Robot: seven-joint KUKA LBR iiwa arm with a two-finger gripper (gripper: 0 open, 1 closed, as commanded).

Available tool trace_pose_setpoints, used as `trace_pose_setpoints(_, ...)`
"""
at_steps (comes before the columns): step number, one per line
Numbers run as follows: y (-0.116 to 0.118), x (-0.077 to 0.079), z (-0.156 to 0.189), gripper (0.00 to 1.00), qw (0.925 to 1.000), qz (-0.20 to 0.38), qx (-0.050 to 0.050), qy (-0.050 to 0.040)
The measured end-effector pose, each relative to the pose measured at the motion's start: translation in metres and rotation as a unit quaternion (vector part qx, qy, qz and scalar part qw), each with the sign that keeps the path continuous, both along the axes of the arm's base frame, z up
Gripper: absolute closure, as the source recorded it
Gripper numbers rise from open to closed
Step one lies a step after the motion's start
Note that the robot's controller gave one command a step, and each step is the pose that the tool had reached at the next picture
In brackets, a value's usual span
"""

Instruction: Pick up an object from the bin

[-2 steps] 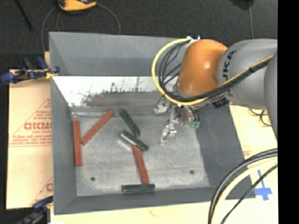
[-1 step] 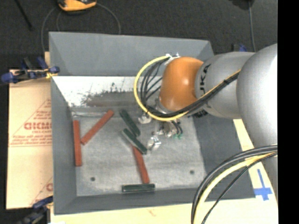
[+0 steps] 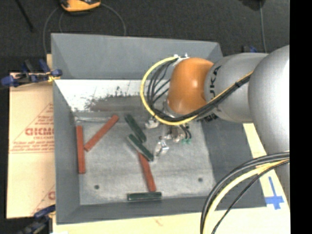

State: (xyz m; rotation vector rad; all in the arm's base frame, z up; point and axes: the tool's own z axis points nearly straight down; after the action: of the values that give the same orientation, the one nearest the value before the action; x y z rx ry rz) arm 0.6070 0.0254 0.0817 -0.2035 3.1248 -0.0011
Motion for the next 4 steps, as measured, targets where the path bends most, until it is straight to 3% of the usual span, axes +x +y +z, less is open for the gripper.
trace_pose_setpoints(1, 0.056, -0.037, -0.001, 1.00, 0.9995, -0.030, 0.000, 0.0077)
trace_pose_setpoints(2, 0.056, -0.036, -0.003, 0.00, 0.9996, -0.030, 0.001, -0.0006)
trace_pose_setpoints(3, 0.056, -0.035, -0.003, 0.00, 0.9996, -0.030, 0.001, -0.0007)
trace_pose_setpoints(4, 0.089, -0.017, 0.001, 0.00, 0.9999, -0.011, -0.001, 0.0029)
